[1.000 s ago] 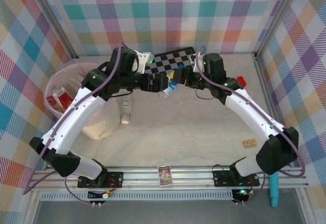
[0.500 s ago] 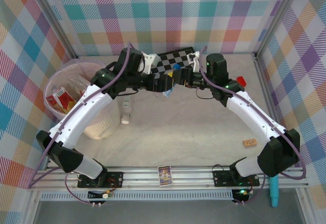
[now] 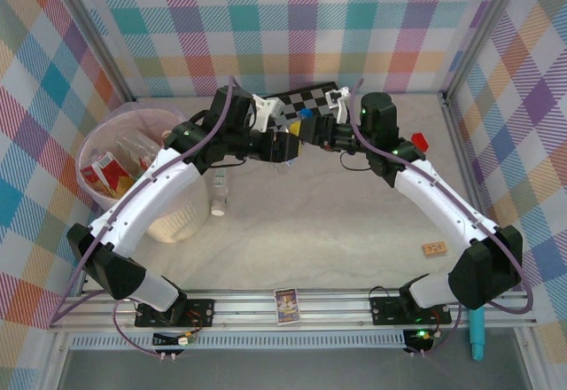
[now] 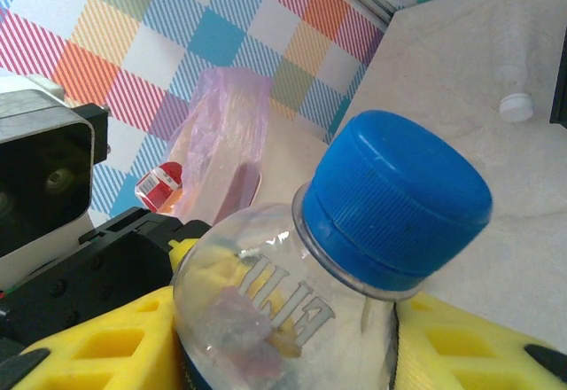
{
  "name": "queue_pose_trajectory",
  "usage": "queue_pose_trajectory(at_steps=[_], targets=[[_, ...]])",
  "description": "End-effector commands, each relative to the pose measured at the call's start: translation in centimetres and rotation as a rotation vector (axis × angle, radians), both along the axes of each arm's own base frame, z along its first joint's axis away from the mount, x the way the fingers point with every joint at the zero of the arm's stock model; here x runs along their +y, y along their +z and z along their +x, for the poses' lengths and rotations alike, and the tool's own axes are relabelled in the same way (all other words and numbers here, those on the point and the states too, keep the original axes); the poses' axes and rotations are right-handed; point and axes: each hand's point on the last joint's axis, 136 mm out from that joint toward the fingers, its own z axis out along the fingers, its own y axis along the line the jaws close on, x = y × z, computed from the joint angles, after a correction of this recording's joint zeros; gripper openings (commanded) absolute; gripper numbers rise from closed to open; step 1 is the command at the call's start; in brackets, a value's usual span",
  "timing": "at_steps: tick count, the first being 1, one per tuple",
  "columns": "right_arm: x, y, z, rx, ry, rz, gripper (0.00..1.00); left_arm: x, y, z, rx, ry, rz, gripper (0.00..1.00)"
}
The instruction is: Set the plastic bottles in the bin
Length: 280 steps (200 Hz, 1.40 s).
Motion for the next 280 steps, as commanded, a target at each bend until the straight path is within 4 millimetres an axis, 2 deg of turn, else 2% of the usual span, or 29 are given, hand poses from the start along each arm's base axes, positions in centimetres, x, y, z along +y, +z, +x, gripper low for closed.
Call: queue_pose_trajectory(at_steps=[1,13,37,54,84,115,131,166,218,252,265,280], targets=[[-0.1,2.6,-0.8,-0.063,0.012,0.047,0.34,0.1,0.6,0.0,-0.027,0.012,-0.009,0.50],[-0.2,2.7,-0.7,-0.069,0.002,0.033,0.46,0.5,0.7,0.1,-0.036,0.031,0.002,0.49],[-1.1,2.9,-0.7,-0.099,-0.023,-0.082,0.79,2.0,1.1,0.6,-0.063,0.082,0.055,0.47],[-2.2,3.3,-0.5,-0.129,-0.081,-0.149,0.87,4.0,2.3,1.2,-0.097,0.153,0.077,0.46],[-3.5,3.4,-0.2,-0.154,-0.145,-0.205,0.90,8.6,4.9,1.2,-0.144,0.287,0.103,0.44],[-2.9,1.3,0.4,-0.113,-0.123,-0.228,0.91,16.2,7.2,-0.2,-0.183,0.505,0.195,0.44],[-2.5,-0.2,0.8,-0.073,-0.111,-0.239,0.91,19.4,8.3,-1.3,-0.167,0.585,0.172,0.43],[-2.3,-2.2,1.0,-0.033,-0.100,-0.265,0.91,25.6,8.4,-2.9,-0.110,0.759,0.194,0.44],[-2.3,-4.0,1.2,0.005,-0.092,-0.291,0.91,30.8,5.7,-1.2,-0.011,0.940,0.192,0.43],[-2.6,-5.3,1.3,0.018,-0.104,-0.321,0.91,31.6,3.0,-0.1,0.057,0.964,0.212,0.43],[-2.5,-5.5,1.3,0.025,-0.100,-0.319,0.91,32.1,2.3,-0.1,0.074,0.976,0.236,0.47],[-2.6,-5.6,1.2,0.024,-0.098,-0.324,0.91,32.4,1.7,-0.1,0.082,0.977,0.259,0.55]])
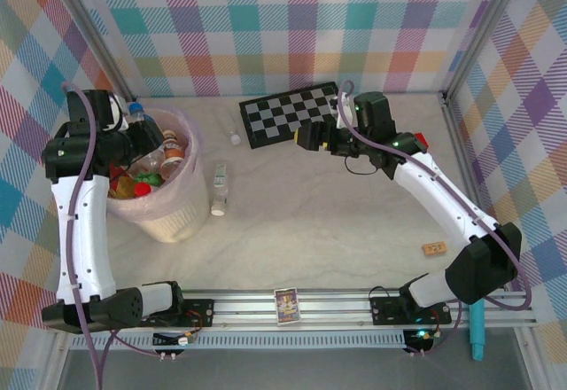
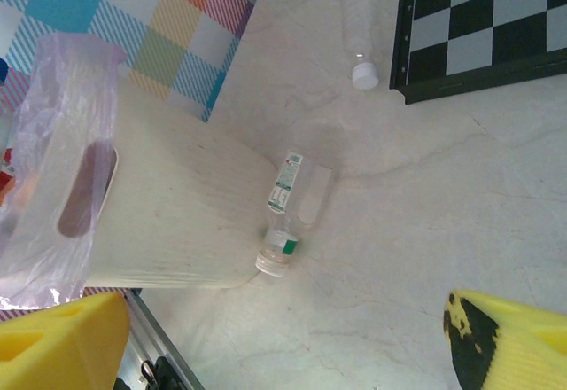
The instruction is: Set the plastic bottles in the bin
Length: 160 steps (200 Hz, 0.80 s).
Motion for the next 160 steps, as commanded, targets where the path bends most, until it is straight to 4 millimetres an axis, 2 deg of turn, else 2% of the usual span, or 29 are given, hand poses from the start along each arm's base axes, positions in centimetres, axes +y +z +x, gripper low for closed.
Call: queue_pose_trajectory(at_steps=[1,23,49,60,87,105,160], targets=[[-0.1,-0.8,-0.1,0.001,0.011,-0.024,0.91,0.8,-0.1,-0.2,0.000,0.018,0.025,0.55],[0.0,-0.7,-0.1,-0.003,0.016,-0.024,0.91,1.1,-0.7,-0.1,0.020,0.012,0.046,0.65],[0.0,-1.0,-0.1,0.004,0.016,-0.027,0.91,1.4,-0.2,0.0,0.013,0.007,0.081,0.81],[0.1,-1.1,-0.1,0.011,0.021,-0.024,0.92,1.7,0.2,0.0,0.013,0.006,0.102,0.83],[0.5,-1.4,0.2,0.025,0.030,-0.016,0.91,2.0,0.9,-0.2,-0.001,0.003,0.138,0.81],[0.8,-1.6,0.3,0.040,0.043,-0.014,0.91,2.2,1.4,-0.4,-0.012,0.002,0.160,0.74],[1.2,-2.1,0.3,0.065,0.054,-0.003,0.91,2.7,4.8,-0.8,-0.124,0.026,0.205,0.69]])
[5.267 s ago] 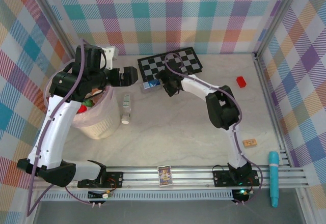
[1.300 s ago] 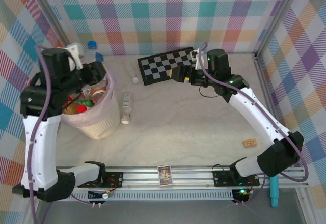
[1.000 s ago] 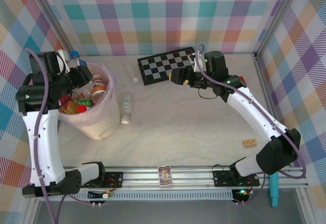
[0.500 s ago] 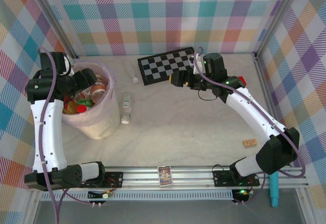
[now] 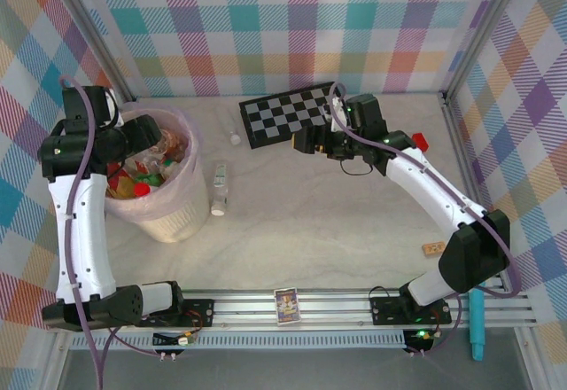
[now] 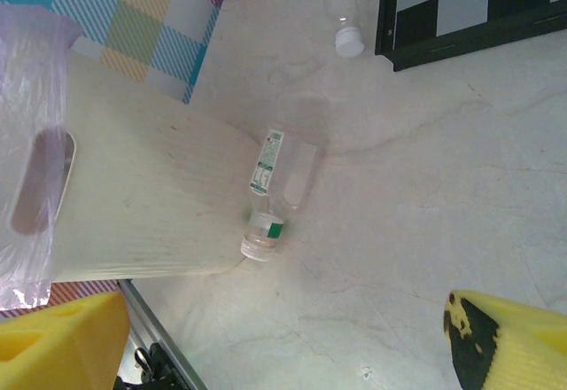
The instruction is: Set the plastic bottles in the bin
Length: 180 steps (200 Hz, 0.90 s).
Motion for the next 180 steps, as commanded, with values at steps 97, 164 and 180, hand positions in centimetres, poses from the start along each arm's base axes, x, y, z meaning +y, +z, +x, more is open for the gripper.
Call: queue_pose_trajectory(at_steps=[97,164,180], targets=[[3.7,-2.5,1.4,-0.030,0.077,-0.105,0.89,-7.6,3.4,-1.3,-0.106,-0.212,0.029,0.64],[13.4,-10.3,0.1,0.196,0.049,-0.134,0.83,-11.9,4.8,-1.5,-0.161,-0.308,0.005,0.67],[15.5,-11.9,-0.2,0.225,0.035,-0.114,0.82,-11.1,5.0,-1.7,-0.158,-0.276,0.030,0.69]])
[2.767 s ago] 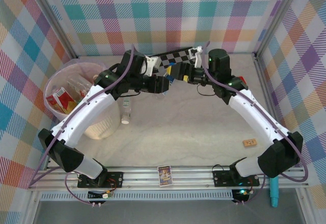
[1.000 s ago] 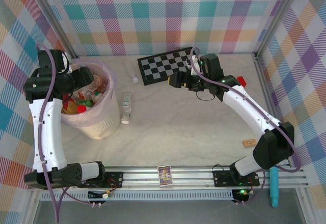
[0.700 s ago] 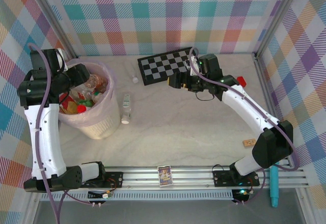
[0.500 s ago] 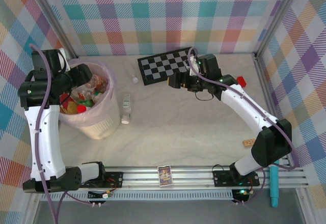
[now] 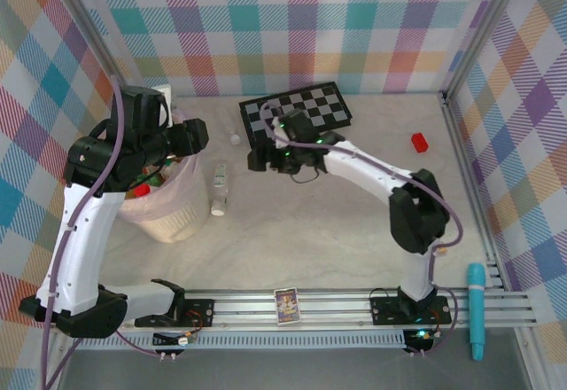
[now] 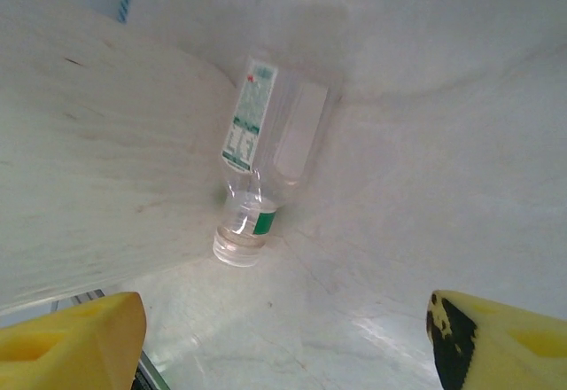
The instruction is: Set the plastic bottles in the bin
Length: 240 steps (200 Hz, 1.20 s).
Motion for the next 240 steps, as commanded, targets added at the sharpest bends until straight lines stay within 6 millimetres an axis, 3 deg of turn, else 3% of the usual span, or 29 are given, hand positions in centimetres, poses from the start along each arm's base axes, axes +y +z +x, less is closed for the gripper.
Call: queue_pose_trajectory(at_steps=[1,32,71,111,174,217,240], targets=[[3.1,-1.5,0.1,0.055,-0.080,0.035,0.82,1.0,2.2,-0.3,-0.071,0.054,-0.004,0.69],[6.5,-3.2,-0.2,0.076,-0.069,0.053,0.81,3.4,2.1,-1.3,-0.061,0.132,0.052,0.78],[8.7,-5.5,0.2,0.122,-0.070,0.056,0.85,6.0,2.0,-2.4,-0.067,0.194,-0.035,0.79],[10.3,-8.0,1.2,0.144,-0.082,0.041,0.87,5.4,0.8,-1.8,-0.037,0.169,-0.085,0.79],[11.0,-12.0,2.7,0.161,-0.116,-0.043,0.87,5.1,0.4,-1.3,-0.027,0.162,-0.094,0.76],[10.7,-13.3,3.7,0.171,-0.140,-0.061,0.76,4.4,0.2,-0.9,-0.020,0.133,-0.122,0.75],[9.5,-13.4,4.1,0.181,-0.148,-0.075,0.69,4.0,0.0,-0.7,-0.015,0.120,-0.136,0.75]])
